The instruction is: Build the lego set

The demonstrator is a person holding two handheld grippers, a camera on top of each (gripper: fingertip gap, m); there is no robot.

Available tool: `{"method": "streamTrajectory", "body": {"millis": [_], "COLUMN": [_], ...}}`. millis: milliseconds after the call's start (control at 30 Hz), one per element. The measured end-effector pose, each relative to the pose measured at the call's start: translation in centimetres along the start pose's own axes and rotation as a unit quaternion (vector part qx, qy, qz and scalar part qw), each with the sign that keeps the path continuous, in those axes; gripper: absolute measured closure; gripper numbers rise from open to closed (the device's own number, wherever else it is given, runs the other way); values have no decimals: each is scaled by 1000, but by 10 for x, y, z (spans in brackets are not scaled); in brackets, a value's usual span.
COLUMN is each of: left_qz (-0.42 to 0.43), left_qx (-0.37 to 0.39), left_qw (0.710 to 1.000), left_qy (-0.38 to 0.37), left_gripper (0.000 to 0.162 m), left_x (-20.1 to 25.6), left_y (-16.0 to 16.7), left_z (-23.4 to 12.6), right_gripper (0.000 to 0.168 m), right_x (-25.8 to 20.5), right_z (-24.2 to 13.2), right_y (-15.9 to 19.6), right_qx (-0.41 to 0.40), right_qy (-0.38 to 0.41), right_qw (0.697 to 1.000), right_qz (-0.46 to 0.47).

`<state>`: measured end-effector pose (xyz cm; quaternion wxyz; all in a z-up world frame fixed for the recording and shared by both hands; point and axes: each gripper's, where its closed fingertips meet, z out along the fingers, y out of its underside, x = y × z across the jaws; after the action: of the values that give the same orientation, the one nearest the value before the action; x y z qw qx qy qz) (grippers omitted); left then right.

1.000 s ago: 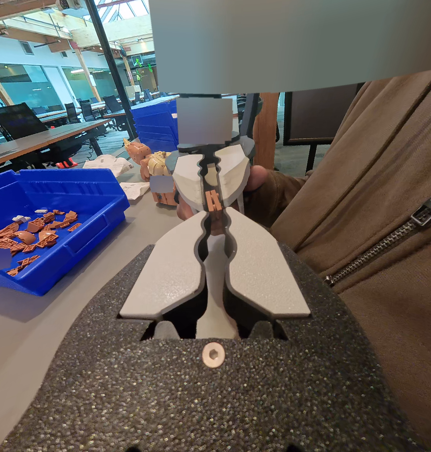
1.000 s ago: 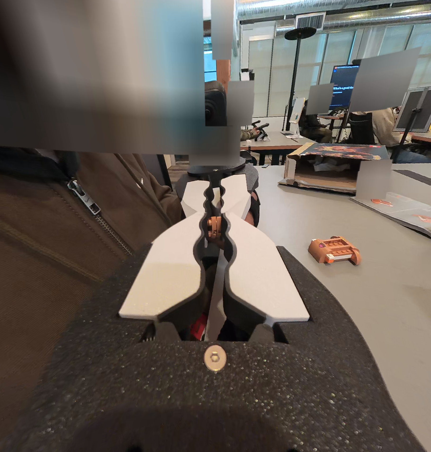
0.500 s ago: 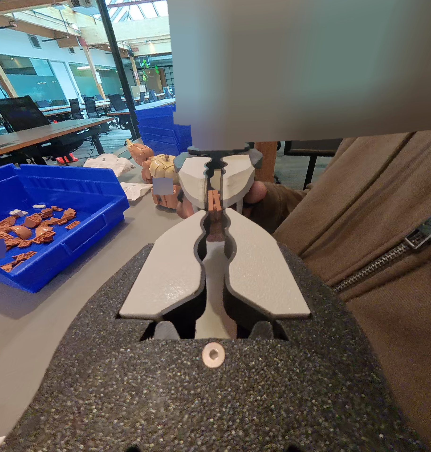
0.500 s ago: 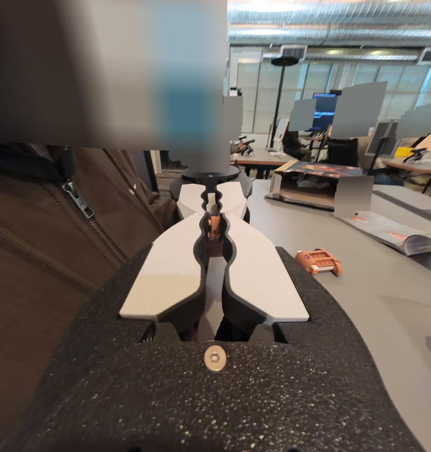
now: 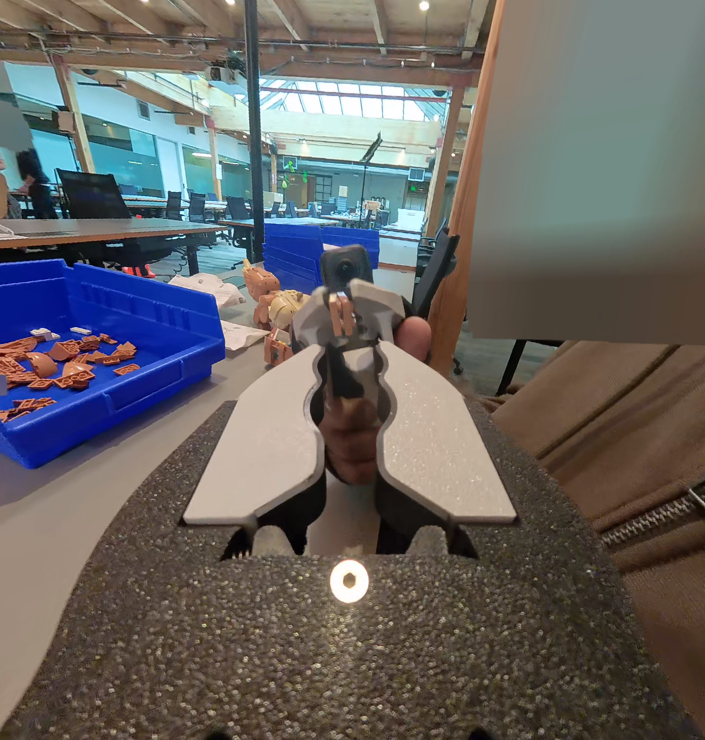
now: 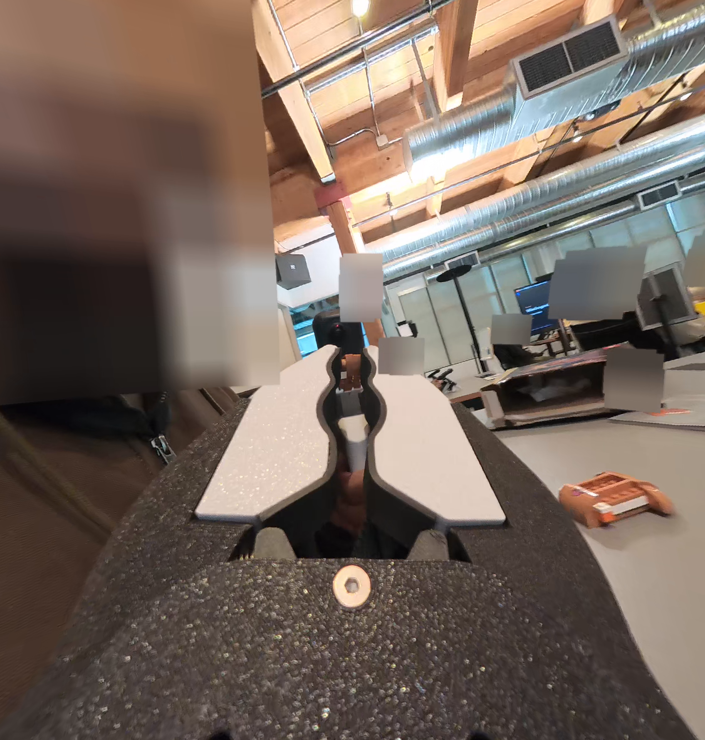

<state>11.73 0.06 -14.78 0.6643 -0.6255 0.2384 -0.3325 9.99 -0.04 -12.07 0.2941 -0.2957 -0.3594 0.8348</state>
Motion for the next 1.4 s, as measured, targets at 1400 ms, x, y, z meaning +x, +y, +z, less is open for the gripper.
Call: {"method": "streamTrajectory", "body": {"millis": [1400], "left_qz": [26], "left_qx": [-78], "left_qw": [996], "left_qy": [17], "left_gripper": [152], "left_x": [4], "left_y": [10], "left_z": [-9], "right_gripper": [161], "right_x": [-4], "right_z": [-4], "right_y": [26], "right_qx": [-167], "right_qy": [35], "right_qw": [980], "right_qz": [-97]}}
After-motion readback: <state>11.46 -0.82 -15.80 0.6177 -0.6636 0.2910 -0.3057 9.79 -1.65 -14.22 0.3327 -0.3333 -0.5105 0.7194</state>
